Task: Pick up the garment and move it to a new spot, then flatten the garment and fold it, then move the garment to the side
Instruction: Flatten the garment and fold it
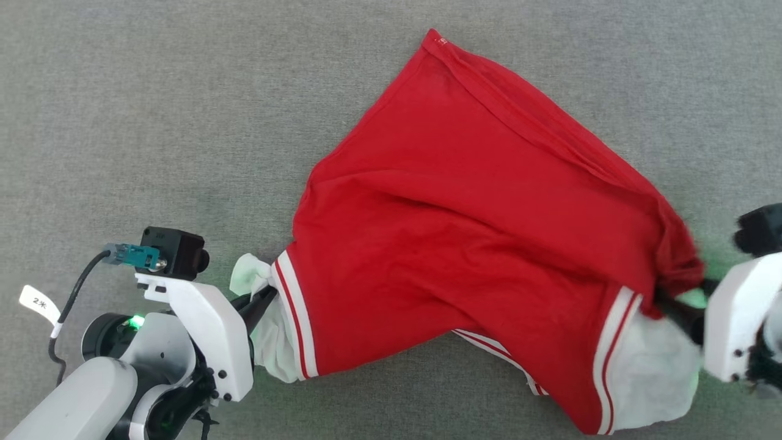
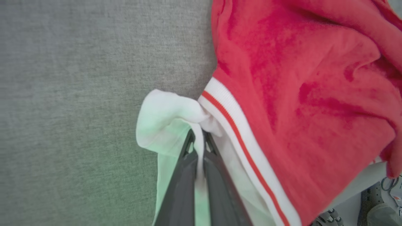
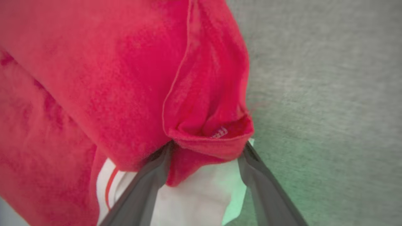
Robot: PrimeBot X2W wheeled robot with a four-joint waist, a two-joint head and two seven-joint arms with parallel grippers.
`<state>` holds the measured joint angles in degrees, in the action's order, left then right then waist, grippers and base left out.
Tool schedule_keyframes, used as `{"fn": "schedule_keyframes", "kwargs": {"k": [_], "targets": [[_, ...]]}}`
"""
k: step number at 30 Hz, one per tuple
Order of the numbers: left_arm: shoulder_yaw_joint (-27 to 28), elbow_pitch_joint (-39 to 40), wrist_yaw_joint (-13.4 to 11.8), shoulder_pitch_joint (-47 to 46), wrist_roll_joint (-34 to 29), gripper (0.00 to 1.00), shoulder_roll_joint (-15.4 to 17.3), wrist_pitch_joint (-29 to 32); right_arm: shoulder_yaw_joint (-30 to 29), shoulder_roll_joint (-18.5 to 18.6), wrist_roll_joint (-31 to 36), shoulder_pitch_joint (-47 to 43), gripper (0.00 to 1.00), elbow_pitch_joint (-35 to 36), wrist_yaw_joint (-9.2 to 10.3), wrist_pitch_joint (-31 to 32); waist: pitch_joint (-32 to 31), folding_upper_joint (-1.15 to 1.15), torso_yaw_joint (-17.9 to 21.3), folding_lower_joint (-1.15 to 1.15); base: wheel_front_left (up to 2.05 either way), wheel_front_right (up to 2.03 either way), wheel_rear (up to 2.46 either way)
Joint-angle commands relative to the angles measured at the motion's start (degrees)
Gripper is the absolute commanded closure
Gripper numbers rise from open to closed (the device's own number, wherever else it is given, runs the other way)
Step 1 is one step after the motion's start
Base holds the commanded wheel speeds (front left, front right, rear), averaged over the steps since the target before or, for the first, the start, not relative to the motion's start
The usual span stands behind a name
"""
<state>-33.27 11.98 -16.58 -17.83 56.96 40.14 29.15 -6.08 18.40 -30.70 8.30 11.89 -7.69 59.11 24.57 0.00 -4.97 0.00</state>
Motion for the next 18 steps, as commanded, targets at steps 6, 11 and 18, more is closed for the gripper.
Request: {"fn": "schedule_keyframes", "kwargs": {"k": [6, 11, 18], "targets": [[-0.09, 0.6, 0.11, 0.78, 0.25, 1.0, -0.01, -0.61, -2.86, -0.52, 1.93, 3.53, 0.0, 9.11, 0.2, -0.31, -0.44, 0.0, -0.98, 0.0, 0.0, 0.0, 0.0], [-0.76, 0.85, 0.72, -0.1, -0.14, 1.0, -0.82, -0.71, -0.79, -0.46, 3.28, 9.49, 0.0, 12.81, 0.2, -0.82, -0.43, 0.0, -2.75, 0.0, 0.0, 0.0, 0.0], [-3.04, -0.16, 2.59, -2.62, -1.19, 1.0, -3.38, -0.36, 7.87, 1.76, 3.89, 22.29, 0.0, 2.75, 0.2, -6.37, -0.14, 0.0, -6.84, 0.0, 0.0, 0.0, 0.0]]}}
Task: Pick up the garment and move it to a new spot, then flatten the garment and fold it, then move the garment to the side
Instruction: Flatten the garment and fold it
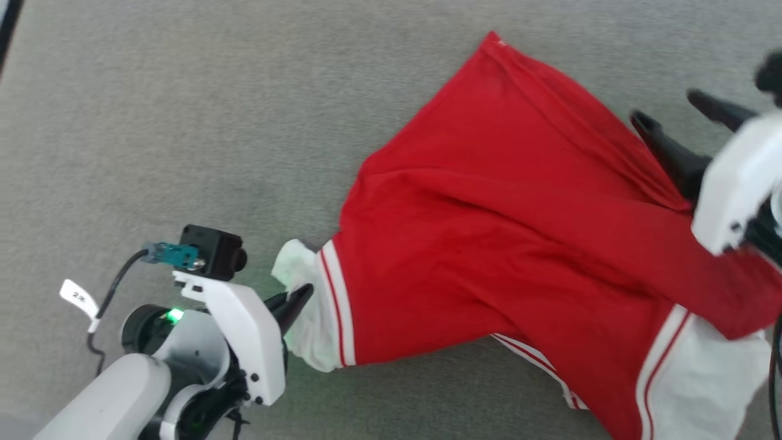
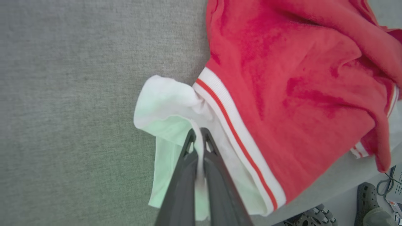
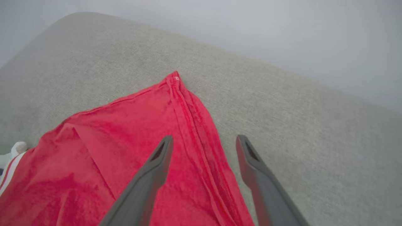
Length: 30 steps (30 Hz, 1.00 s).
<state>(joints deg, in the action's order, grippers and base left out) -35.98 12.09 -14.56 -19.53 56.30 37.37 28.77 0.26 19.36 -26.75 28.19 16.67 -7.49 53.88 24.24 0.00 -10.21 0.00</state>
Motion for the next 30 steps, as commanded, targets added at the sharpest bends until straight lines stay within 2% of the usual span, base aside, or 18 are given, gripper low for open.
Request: {"fn": "schedule_keyframes", "kwargs": {"k": [1, 6, 7, 14, 20, 25, 26, 27, 30], "targets": [[-0.74, -0.49, 0.83, -1.4, -0.68, 1.0, -1.0, 0.07, 2.81, 1.34, 0.11, 4.39, 0.0, -4.67, 0.01, -1.83, 0.25, 0.0, -2.31, 0.0, 0.0, 0.0, 0.0], [-2.3, -1.98, 2.45, -3.29, -1.36, 1.0, -3.16, -0.18, 11.61, 3.73, -0.66, 15.04, 0.0, -18.42, 0.0, -5.25, 0.9, 0.0, -5.7, 0.0, 0.0, 0.0, 0.0], [-2.3, -1.98, 2.45, -3.29, -1.36, 1.0, -3.16, -0.18, 11.61, 3.73, -0.66, 15.04, 0.0, -18.42, 0.0, -5.25, 0.9, 0.0, -5.7, 0.0, 0.0, 0.0, 0.0], [-4.29, -4.67, 4.73, -5.89, -1.68, 1.0, -6.45, -0.35, 23.15, 5.51, -2.1, 27.97, 0.0, -38.96, 0.01, -7.68, 1.93, 0.0, -10.56, 0.0, 0.0, 0.0, 0.0], [-5.09, -6.74, 6.1, -6.95, -1.1, 1.0, -8.63, -0.98, 32.31, 6.56, -4.94, 33.62, 0.0, -52.53, -0.01, -4.51, 2.84, 0.0, -13.52, 0.0, 0.0, 0.0, 0.0], [-5.33, -8.24, 6.91, -7.32, -0.73, 1.0, -9.53, -1.38, 39.96, 7.88, -8.13, 31.92, 0.0, -60.93, 0.0, 0.52, 3.25, 0.0, -14.52, 0.0, 0.0, 0.0, 0.0], [-5.29, -8.58, 6.98, -7.47, -0.65, 1.0, -9.56, -1.43, 41.01, 8.13, -8.87, 31.57, 0.63, -62.24, 0.0, 1.88, 3.26, 0.0, -14.57, 0.0, 0.0, 0.0, 0.0], [-5.13, -8.87, 7.01, -7.6, -0.53, 1.0, -9.56, -1.46, 41.45, 8.24, -9.86, 31.69, 1.0, -62.93, -0.01, 2.1, 3.27, 0.0, -14.53, 0.0, 0.0, 0.0, 0.0], [-4.53, -9.7, 6.97, -8.38, -0.61, 1.0, -8.89, -1.12, 41.37, 8.46, -11.3, 34.22, 1.0, -63.09, 0.02, -0.88, 2.93, 0.0, -13.78, 0.0, 0.0, 0.0, 0.0]]}}
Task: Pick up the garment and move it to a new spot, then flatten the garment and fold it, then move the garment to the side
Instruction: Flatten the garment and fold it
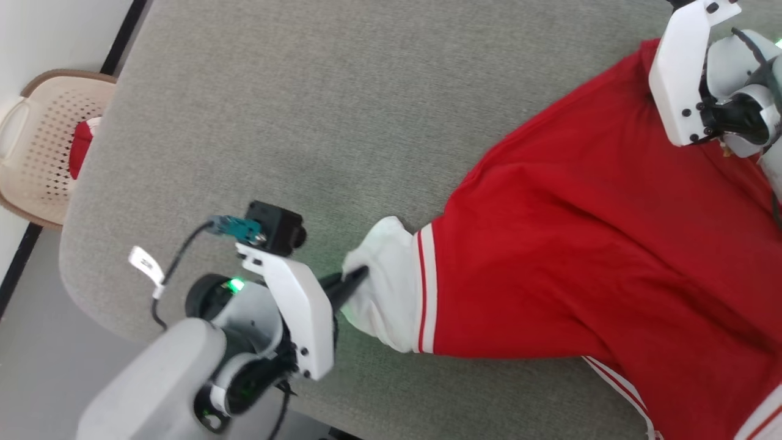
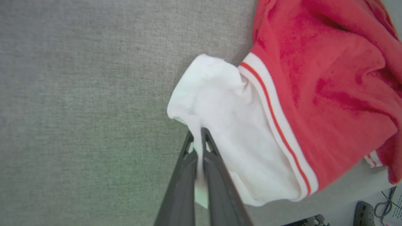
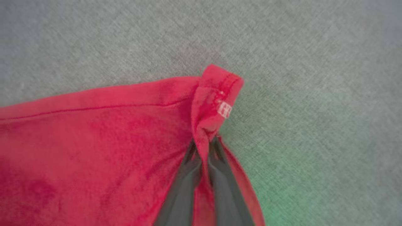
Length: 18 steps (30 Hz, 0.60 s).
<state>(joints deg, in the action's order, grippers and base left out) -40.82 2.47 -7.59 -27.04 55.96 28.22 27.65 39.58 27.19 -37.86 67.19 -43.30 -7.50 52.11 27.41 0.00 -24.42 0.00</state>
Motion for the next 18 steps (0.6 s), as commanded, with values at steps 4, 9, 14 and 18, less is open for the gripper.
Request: {"fn": "schedule_keyframes", "kwargs": {"k": [4, 9, 14, 18], "targets": [[2.0, 0.0, -0.26, -2.37, 0.56, 1.0, 1.98, 1.03, 2.43, 2.05, -1.86, -1.47, 1.0, -0.01, 0.04, -3.14, -1.39, 0.0, 2.6, 0.0, 0.0, 0.0, 0.0], [5.17, 1.21, -1.62, -5.69, 0.23, 1.0, 6.6, 3.44, 2.95, 4.43, -4.48, 0.34, 1.0, 6.56, 0.03, -6.9, -3.27, 0.0, 6.56, 0.0, 0.0, 0.0, 0.0], [8.65, 2.61, -3.05, -10.9, -0.45, 1.0, 11.61, 6.71, 1.3, 8.41, -6.61, -0.25, 1.0, 11.9, 0.03, -9.12, -5.62, 0.0, 10.73, 0.0, 0.0, 0.0, 0.0], [10.86, 2.96, -3.3, -15.97, -1.37, 1.0, 14.71, 9.05, -1.69, 10.8, -6.95, -1.34, 1.0, 15.65, 0.03, -10.71, -7.5, 0.0, 13.62, 0.0, 0.0, 0.0, 0.0]]}}
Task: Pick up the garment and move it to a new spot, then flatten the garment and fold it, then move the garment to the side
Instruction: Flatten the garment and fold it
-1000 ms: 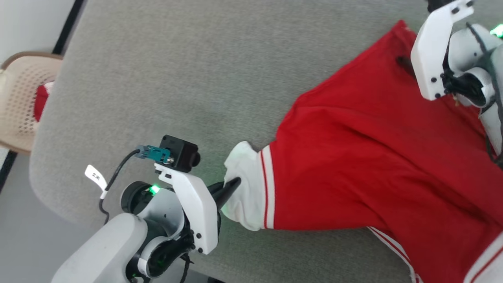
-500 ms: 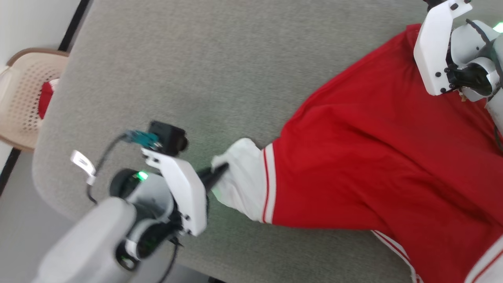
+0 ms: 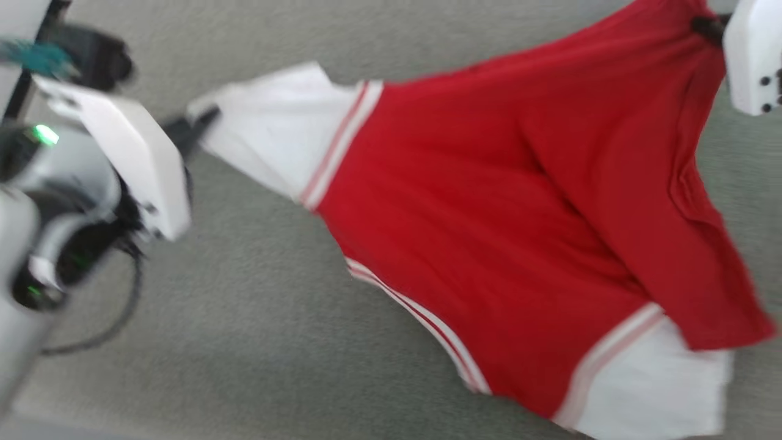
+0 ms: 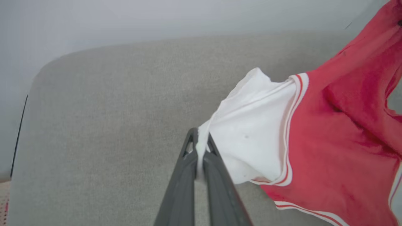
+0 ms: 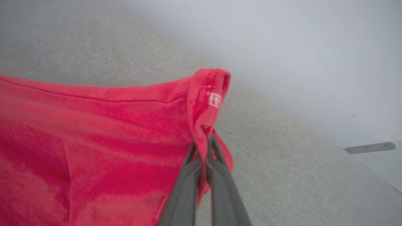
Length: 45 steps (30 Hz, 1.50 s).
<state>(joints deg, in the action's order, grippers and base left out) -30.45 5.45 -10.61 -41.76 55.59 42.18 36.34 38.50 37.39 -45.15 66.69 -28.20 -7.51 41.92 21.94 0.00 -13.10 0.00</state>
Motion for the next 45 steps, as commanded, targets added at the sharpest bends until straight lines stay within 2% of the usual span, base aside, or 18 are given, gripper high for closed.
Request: {"fn": "schedule_keyframes", "kwargs": {"k": [1, 10, 20, 26, 29, 33, 38, 42, 45], "targets": [[0.92, -0.3, -0.26, -2.52, -1.4, 1.0, 1.5, 0.86, -1.45, 1.04, 0.35, -1.23, 1.0, 1.44, 0.04, -0.71, -2.57, 0.0, 3.03, 0.0, 0.0, 0.0, 0.0], [2.68, -4.72, 1.67, -11.85, -2.19, 1.0, 3.68, 3.85, -8.86, 2.22, 0.48, -4.98, 1.0, 8.79, 0.05, 0.64, -6.85, 0.0, 7.59, 0.0, 0.0, 0.0, 0.0], [1.01, -13.74, 5.9, -23.19, -3.99, 1.0, 1.3, 6.41, -20.14, -1.24, 1.91, -7.45, 1.0, 15.74, 0.05, 6.45, -10.26, 0.0, 10.63, 0.0, 0.0, 0.0, 0.0], [-0.15, -20.98, 7.88, -29.07, -5.5, 1.0, -1.86, 5.14, -24.86, -5.25, 6.32, -5.36, 1.0, 14.5, 0.04, 6.55, -8.86, 0.0, 11.53, 0.0, 0.0, 0.0, 0.0], [-0.51, -25.6, 9.05, -33.15, -8.04, 1.0, -4.12, 0.98, -26.87, -8.11, 10.35, -2.7, 1.0, 11.27, 0.05, 3.15, -6.77, 0.0, 11.9, 0.0, 0.0, 0.0, 0.0], [-0.58, -32.92, 10.39, -40.0, -12.56, 1.0, -7.61, -8.22, -28.81, -12.23, 17.94, 3.1, 1.0, 4.49, 0.04, -5.92, -3.5, 0.0, 12.19, 0.0, 0.0, 0.0, 0.0], [-0.48, -40.97, 10.76, -48.52, -18.69, 1.0, -10.77, -23.66, -30.43, -16.44, 27.85, 10.5, 1.0, -4.17, 0.05, -20.48, -0.19, 0.0, 12.32, 0.0, 0.0, 0.0, 0.0], [-0.1, -45.83, 10.39, -54.15, -23.04, 1.0, -12.77, -37.67, -30.2, -18.16, 35.34, 14.96, 1.0, -9.81, 0.05, -32.42, 1.91, 0.0, 12.04, 0.0, 0.0, 0.0, 0.0], [-0.67, -49.02, 11.5, -56.16, -24.62, 1.0, -14.46, -45.83, -30.09, -18.74, 40.29, 17.59, 1.0, -13.56, 0.05, -40.03, 3.19, 0.0, 11.49, 0.0, 0.0, 0.0, 0.0]]}}
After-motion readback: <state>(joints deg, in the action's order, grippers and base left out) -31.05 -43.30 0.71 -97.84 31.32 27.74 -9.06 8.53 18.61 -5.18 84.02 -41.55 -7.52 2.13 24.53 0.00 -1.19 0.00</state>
